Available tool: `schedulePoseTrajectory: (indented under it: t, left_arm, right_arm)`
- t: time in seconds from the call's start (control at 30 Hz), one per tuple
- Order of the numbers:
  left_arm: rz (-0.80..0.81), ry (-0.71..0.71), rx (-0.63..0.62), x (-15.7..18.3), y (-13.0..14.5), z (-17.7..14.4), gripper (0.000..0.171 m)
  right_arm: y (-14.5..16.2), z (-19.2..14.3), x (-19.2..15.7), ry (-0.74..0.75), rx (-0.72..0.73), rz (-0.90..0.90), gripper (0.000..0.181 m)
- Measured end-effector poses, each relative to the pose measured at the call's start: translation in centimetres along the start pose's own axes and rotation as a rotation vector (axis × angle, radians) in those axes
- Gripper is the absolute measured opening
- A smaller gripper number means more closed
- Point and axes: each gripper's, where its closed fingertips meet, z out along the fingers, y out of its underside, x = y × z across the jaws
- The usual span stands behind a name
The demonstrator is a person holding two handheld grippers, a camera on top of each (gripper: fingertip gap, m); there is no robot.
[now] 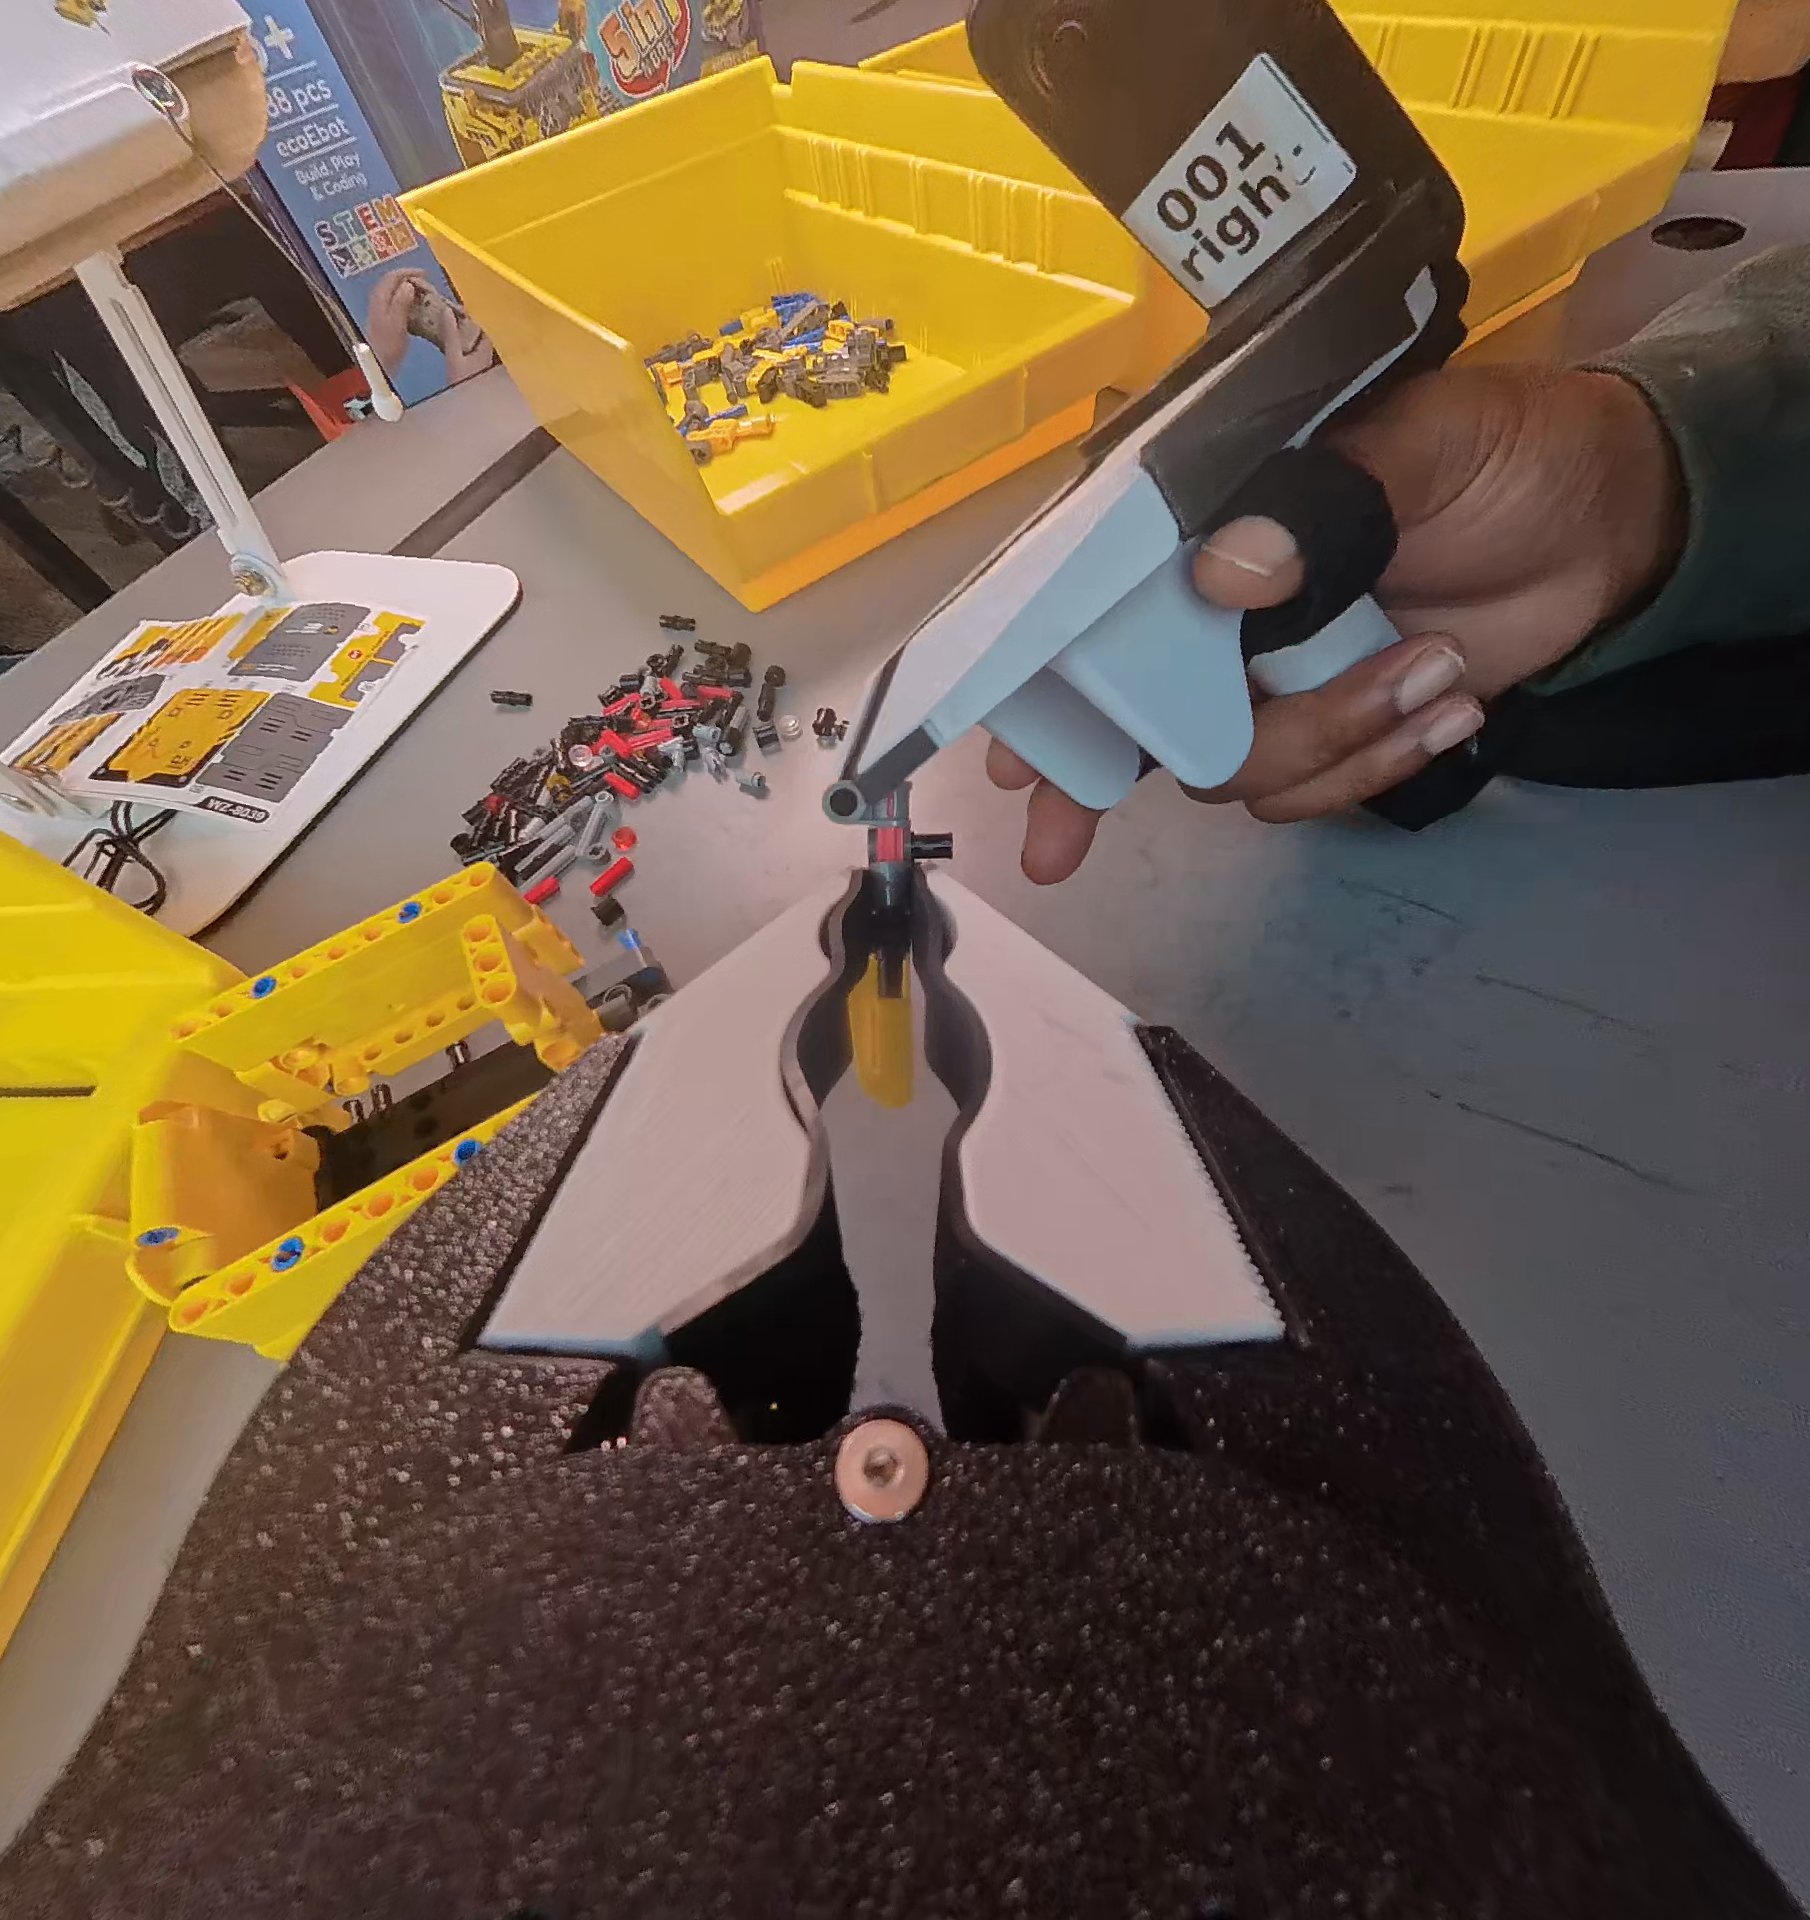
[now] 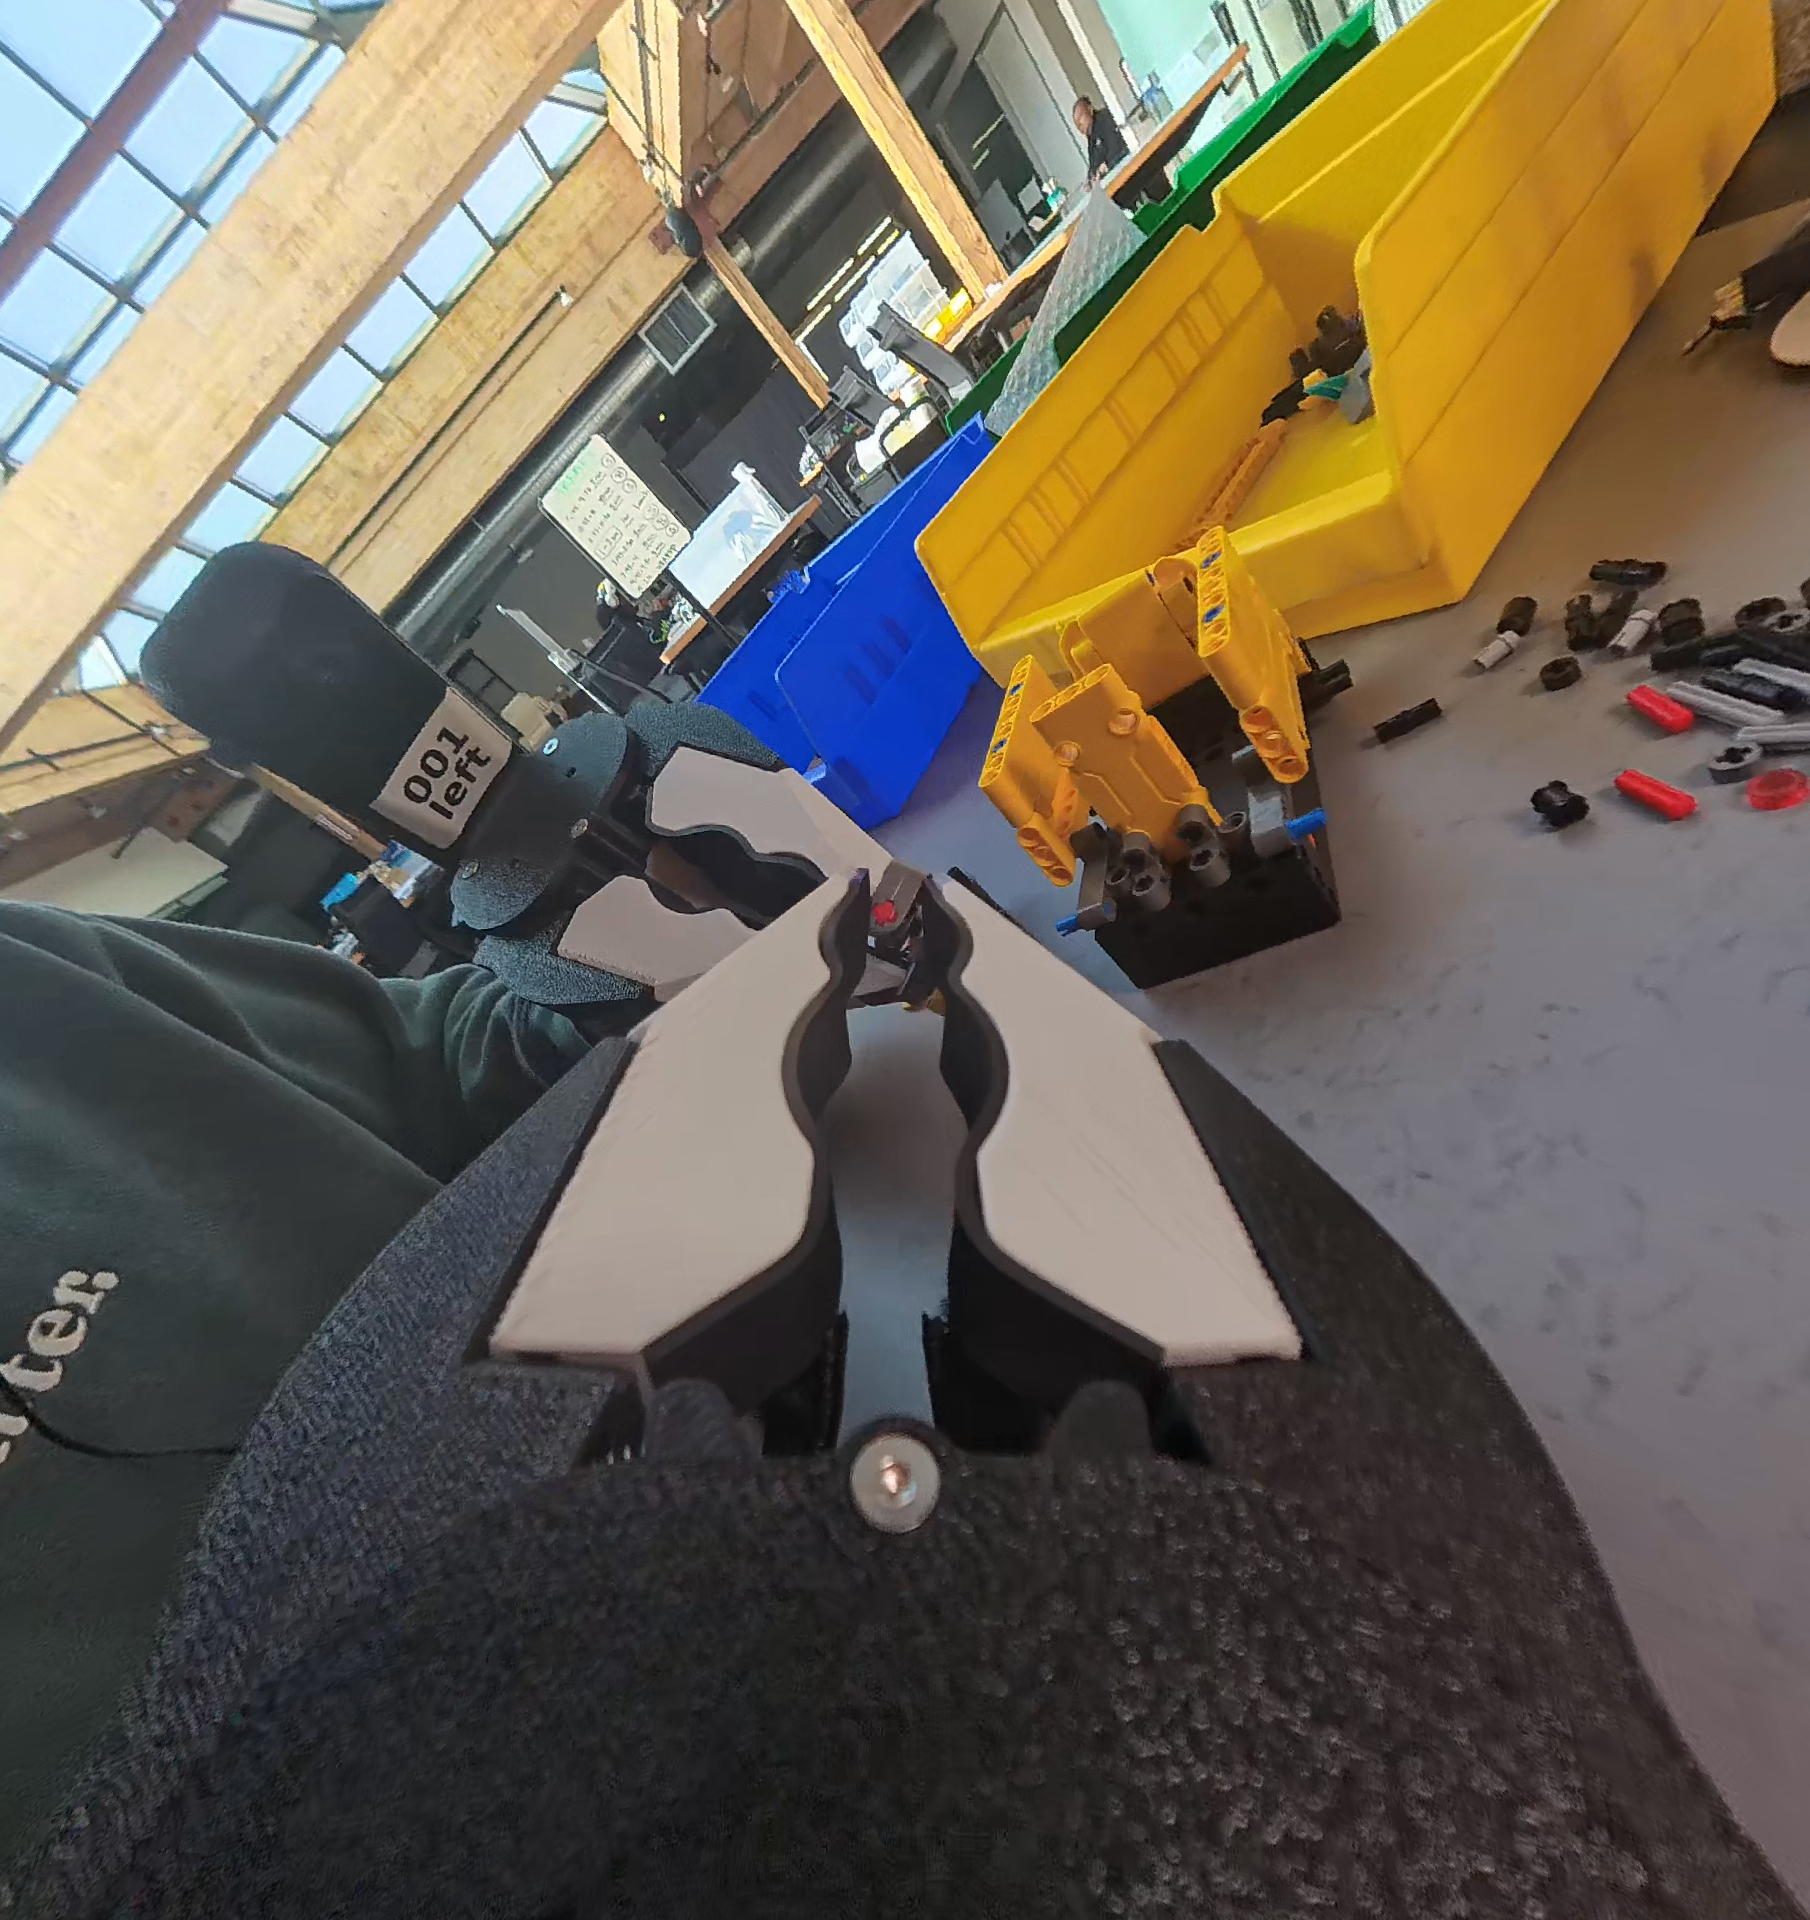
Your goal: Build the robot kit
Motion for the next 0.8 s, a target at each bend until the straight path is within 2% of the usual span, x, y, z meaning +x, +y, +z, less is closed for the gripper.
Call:
schedulePoseTrajectory:
  t: [0.3,0.8]
  left_arm:
    - [0.004,0.009,0.002,0.17,0.03,-0.1,0.006]
    - [-0.033,0.026,-0.034,0.28,0.7,0.28,0.006]
  right_arm:
    - [-0.06,-0.32,0.22,0.127,-0.052,-0.318,0.008]
    - [0.57,-0.08,0.83,0.209,-0.077,-0.385,0.002]
